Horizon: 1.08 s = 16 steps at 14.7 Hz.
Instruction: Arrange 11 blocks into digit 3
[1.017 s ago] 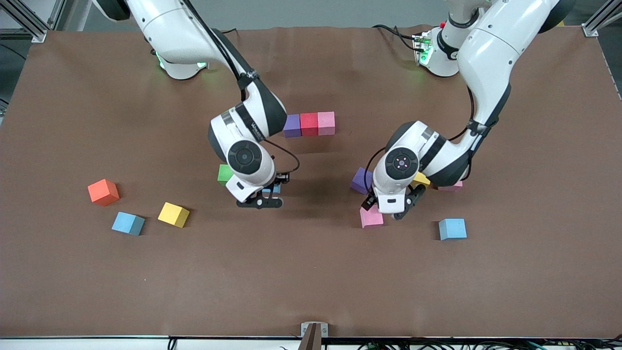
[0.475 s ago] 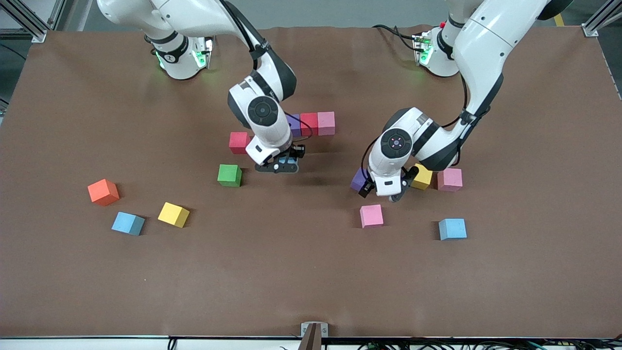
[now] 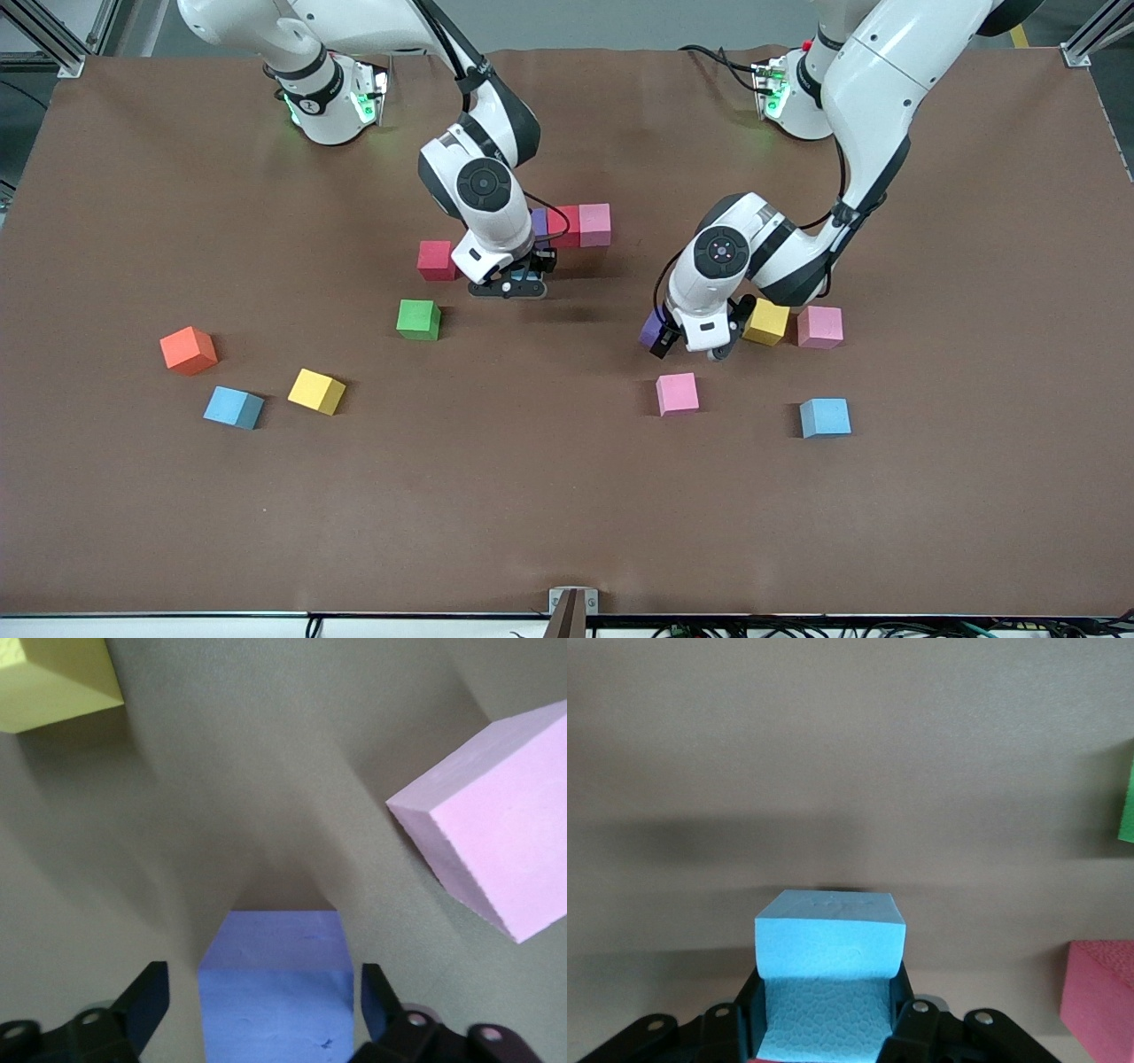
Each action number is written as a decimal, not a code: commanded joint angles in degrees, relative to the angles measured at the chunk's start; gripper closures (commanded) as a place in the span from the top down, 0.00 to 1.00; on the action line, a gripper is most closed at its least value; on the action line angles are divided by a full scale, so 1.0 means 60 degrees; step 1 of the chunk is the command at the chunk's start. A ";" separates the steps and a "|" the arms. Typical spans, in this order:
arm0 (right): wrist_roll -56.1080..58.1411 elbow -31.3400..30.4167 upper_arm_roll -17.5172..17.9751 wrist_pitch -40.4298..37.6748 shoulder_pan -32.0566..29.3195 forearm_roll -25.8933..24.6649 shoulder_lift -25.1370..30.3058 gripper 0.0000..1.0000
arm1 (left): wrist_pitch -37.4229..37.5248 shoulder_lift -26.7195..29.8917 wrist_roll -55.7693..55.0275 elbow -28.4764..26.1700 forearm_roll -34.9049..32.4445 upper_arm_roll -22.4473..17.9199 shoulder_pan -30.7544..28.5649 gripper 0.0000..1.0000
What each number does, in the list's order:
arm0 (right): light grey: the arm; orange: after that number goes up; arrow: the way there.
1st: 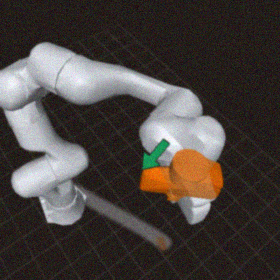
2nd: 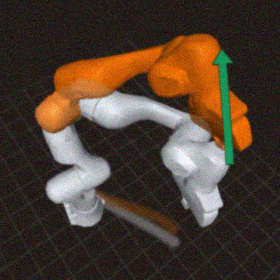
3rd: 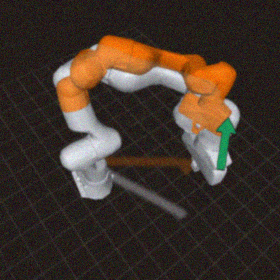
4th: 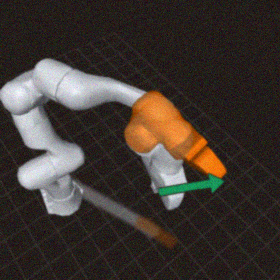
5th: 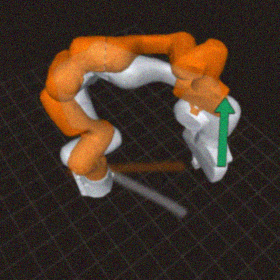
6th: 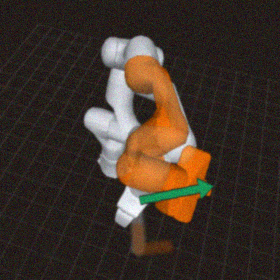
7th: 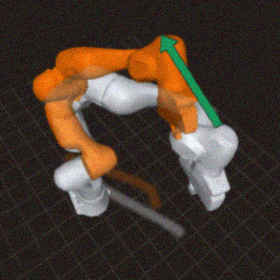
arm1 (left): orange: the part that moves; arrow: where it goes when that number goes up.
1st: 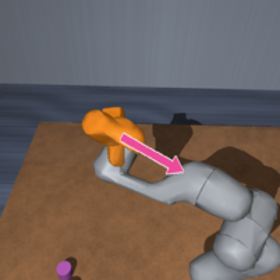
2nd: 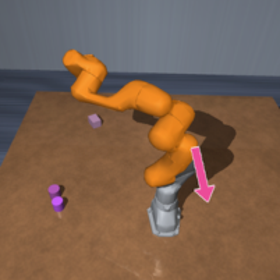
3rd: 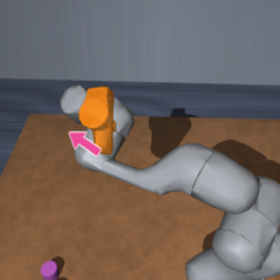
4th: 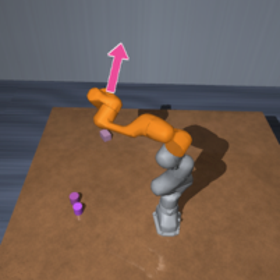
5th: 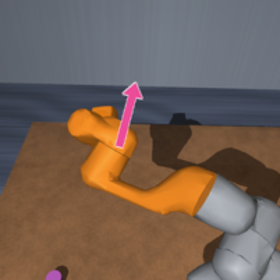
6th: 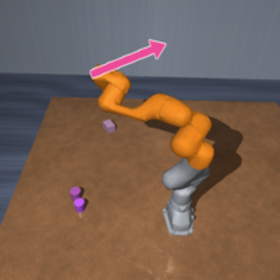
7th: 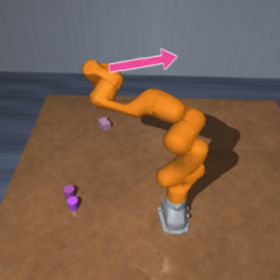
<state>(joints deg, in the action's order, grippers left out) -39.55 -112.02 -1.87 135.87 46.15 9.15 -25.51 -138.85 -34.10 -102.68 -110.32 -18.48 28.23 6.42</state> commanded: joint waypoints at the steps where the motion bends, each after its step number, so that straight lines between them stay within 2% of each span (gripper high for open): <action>1: -0.0117 -0.0563 -0.0026 0.0411 0.0071 0.0102 0.0355 0.28 | -0.0135 0.0220 -0.0273 -0.0173 0.0106 0.0041 -0.0001 0.70; 4: -0.0103 -0.0578 -0.0026 0.0426 0.0072 0.0073 0.0355 0.28 | -0.0135 0.0191 -0.0303 -0.0114 0.0106 0.0041 0.0014 0.45; 5: -0.0103 -0.0578 -0.0026 0.0441 0.0130 0.0072 0.0355 0.28 | -0.0077 0.0205 -0.0303 -0.0056 0.0106 0.0041 0.0014 0.40; 9: -0.0102 -0.0695 -0.0011 0.0572 0.0320 0.0028 0.0355 0.28 | 0.0128 0.0395 -0.0450 0.0339 0.0121 0.0332 -0.0103 0.36; 13: -0.0103 -0.0929 -0.0011 0.0617 0.0408 0.0028 0.0413 0.28 | 0.1284 0.0498 -0.0435 0.1115 0.0106 0.0480 -0.0118 0.36; 16: -0.0088 -0.1105 -0.0011 0.0748 0.0540 0.0014 0.0414 0.28 | 0.1432 0.0674 -0.0289 0.1117 0.0063 0.0569 -0.0133 0.39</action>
<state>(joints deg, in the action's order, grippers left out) -39.65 -115.38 -1.76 138.98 48.42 9.14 -25.49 -131.66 -31.41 -104.91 -103.31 -18.48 30.97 6.03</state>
